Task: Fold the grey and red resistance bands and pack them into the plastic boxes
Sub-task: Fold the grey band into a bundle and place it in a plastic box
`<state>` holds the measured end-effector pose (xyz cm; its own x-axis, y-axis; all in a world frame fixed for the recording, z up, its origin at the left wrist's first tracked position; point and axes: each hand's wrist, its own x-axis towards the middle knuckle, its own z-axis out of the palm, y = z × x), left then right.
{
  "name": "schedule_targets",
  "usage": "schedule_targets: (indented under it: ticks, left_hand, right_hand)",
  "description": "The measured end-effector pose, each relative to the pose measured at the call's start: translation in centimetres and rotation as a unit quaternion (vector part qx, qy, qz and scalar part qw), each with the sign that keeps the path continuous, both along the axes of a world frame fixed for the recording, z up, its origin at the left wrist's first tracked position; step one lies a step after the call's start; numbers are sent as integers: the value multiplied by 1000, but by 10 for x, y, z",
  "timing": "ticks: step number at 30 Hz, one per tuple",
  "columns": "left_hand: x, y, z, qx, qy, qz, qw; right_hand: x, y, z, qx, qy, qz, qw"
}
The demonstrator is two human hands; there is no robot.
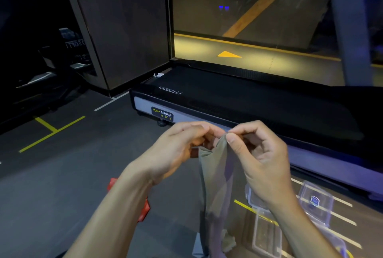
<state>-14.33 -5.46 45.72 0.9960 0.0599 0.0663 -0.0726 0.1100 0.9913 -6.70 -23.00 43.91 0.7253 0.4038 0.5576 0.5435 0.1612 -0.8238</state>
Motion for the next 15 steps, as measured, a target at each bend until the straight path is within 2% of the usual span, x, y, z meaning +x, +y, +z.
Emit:
schedule_targets:
  ticks: [3,5,9,15]
  left_hand:
    - [-1,-2,1,-13,-19,-22,999]
    - [-3,-3,3,30,-43,-21,998]
    - [-3,-4,2,122,-78,55,988]
    - [3,-3,0,121,-124,140,975]
  right_hand:
    - [4,3,0,6,-7,-28,1000]
    - [6,4,0,16,0,-45,999]
    - [10,6,3,41,8,-60,997]
    - [14,8,8,60,7,-78,995]
